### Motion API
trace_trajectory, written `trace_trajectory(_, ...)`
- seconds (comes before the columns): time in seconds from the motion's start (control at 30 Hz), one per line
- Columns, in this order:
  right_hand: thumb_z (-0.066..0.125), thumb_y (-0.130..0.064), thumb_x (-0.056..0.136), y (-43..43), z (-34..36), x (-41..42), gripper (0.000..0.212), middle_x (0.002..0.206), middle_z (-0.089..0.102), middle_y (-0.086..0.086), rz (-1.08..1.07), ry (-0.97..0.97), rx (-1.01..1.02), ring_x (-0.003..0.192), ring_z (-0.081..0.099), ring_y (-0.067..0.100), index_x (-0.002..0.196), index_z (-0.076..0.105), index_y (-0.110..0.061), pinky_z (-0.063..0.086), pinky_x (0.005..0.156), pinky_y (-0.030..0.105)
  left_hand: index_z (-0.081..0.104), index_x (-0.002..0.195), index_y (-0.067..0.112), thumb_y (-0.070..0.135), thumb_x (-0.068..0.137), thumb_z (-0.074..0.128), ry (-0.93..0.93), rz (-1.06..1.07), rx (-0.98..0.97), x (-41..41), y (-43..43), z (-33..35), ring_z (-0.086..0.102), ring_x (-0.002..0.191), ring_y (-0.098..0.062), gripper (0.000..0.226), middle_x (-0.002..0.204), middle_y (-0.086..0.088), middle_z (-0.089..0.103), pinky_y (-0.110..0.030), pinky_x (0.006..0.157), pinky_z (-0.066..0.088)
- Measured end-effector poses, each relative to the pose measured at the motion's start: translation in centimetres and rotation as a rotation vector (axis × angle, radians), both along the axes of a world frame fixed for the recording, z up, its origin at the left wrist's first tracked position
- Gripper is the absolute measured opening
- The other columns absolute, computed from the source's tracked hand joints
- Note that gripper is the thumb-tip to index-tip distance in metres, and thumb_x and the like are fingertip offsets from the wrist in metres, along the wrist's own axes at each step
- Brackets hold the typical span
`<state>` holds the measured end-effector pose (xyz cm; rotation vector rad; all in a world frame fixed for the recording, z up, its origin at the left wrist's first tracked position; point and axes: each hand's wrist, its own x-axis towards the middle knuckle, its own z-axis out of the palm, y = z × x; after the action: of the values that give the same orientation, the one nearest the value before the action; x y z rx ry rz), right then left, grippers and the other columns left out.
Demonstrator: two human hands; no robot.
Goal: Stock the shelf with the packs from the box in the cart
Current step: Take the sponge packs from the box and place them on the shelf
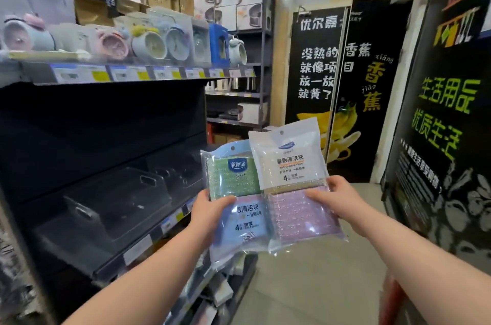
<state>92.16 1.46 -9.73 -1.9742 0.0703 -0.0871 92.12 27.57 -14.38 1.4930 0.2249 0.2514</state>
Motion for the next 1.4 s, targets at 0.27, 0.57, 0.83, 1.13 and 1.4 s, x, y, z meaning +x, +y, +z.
trace_trajectory(0.27, 0.078, -0.029, 0.072, -3.3, 0.2, 9.3, 0.061, 0.116, 0.061, 0.007, -0.05, -0.015, -0.044, 0.102, 0.063, 0.026, 0.123, 0.049, -0.013, 0.052, 0.092, 0.047, 0.057, 0.115, 0.004, 0.0, 0.08, 0.069, -0.031, -0.074, -0.055, 10.9, -4.1, 0.0, 0.065, 0.077, -0.015, 0.037, 0.095, -0.007, 0.069, -0.024, 0.063, 0.047)
trace_trajectory(0.57, 0.08, -0.039, 0.066, -2.8, 1.4, 25.5, 0.064, 0.109, 0.065, 0.004, 0.002, -0.051, -0.051, 0.095, 0.066, 0.023, 0.119, 0.053, -0.016, 0.055, 0.087, 0.045, 0.059, 0.106, 0.009, 0.004, 0.08, 0.065, -0.07, -0.048, -0.066, 26.1, -4.0, 1.2, 0.064, 0.078, -0.017, 0.027, 0.097, -0.009, 0.069, -0.025, 0.06, 0.045)
trace_trajectory(0.83, 0.074, -0.022, 0.079, -1.6, 0.3, 37.5, 0.044, 0.111, 0.061, 0.004, 0.047, -0.066, -0.032, 0.098, 0.062, 0.022, 0.116, 0.05, -0.015, 0.05, 0.08, 0.033, 0.058, 0.112, 0.006, 0.006, 0.079, 0.064, 0.006, -0.017, -0.122, 36.4, -3.3, -0.4, 0.071, 0.083, -0.03, 0.033, 0.101, -0.017, 0.07, -0.035, 0.062, 0.057)
trace_trajectory(1.13, 0.077, -0.027, 0.076, -0.2, -2.0, 53.4, 0.044, 0.108, 0.064, 0.001, 0.274, -0.042, -0.045, 0.095, 0.064, 0.019, 0.112, 0.053, -0.019, 0.055, 0.08, 0.036, 0.05, 0.111, 0.009, 0.005, 0.087, 0.059, 0.04, 0.241, -0.114, 46.4, -2.3, -1.3, 0.066, 0.071, -0.022, 0.025, 0.088, -0.011, 0.068, -0.031, 0.057, 0.05)
trace_trajectory(1.4, 0.079, -0.025, 0.074, 0.9, -1.4, 66.1, 0.049, 0.109, 0.067, 0.005, 0.469, -0.061, -0.07, 0.096, 0.064, 0.022, 0.116, 0.058, -0.012, 0.053, 0.085, 0.036, 0.048, 0.117, 0.011, 0.012, 0.086, 0.065, 0.035, 0.469, -0.108, 53.6, -1.8, -0.8, 0.067, 0.087, -0.026, 0.035, 0.101, -0.011, 0.068, -0.037, 0.071, 0.054)
